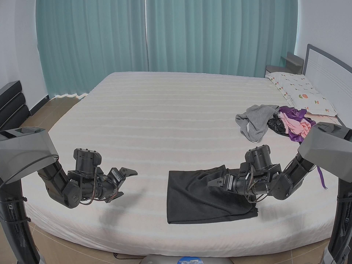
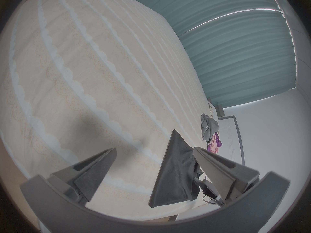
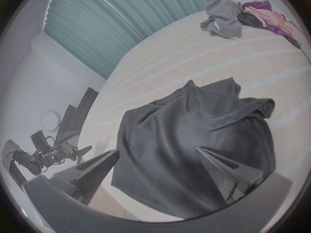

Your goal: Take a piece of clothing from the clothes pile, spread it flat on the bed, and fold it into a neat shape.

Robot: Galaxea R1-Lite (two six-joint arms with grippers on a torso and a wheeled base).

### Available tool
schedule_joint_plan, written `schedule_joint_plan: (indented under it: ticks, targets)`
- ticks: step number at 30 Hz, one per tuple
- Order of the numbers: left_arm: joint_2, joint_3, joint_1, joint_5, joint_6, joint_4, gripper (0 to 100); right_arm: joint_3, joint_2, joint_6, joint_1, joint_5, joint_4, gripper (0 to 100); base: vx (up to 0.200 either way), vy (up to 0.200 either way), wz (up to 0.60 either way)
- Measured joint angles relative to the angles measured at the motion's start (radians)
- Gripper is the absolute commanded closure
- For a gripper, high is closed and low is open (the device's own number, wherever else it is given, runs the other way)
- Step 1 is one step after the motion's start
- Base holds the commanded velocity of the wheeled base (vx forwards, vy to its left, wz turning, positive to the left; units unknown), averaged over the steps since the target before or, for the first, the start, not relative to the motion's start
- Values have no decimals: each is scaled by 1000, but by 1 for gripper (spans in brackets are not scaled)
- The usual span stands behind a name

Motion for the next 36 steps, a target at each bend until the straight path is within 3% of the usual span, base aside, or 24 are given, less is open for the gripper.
schedule_joint_plan:
  ticks: [7,15,24,30,35,36]
  targets:
    - [1,0,-1,0,0,0,0,-87,50,2,-7,-118,38,0,0,0,0]
    - [2,0,-2,0,0,0,0,-196,94,10,-126,-189,54,0,0,0,0]
    - [2,0,-2,1,0,0,0,-208,109,41,-209,-159,25,0,0,0,0]
    - [3,-2,-2,1,0,0,0,-183,116,41,-217,-75,-37,0,0,0,0]
    - [3,-4,-1,1,0,0,0,-188,132,39,-219,-66,-50,0,0,0,0]
    - [3,-5,-1,1,0,0,0,-194,137,39,-219,-66,-51,100,0,0,0]
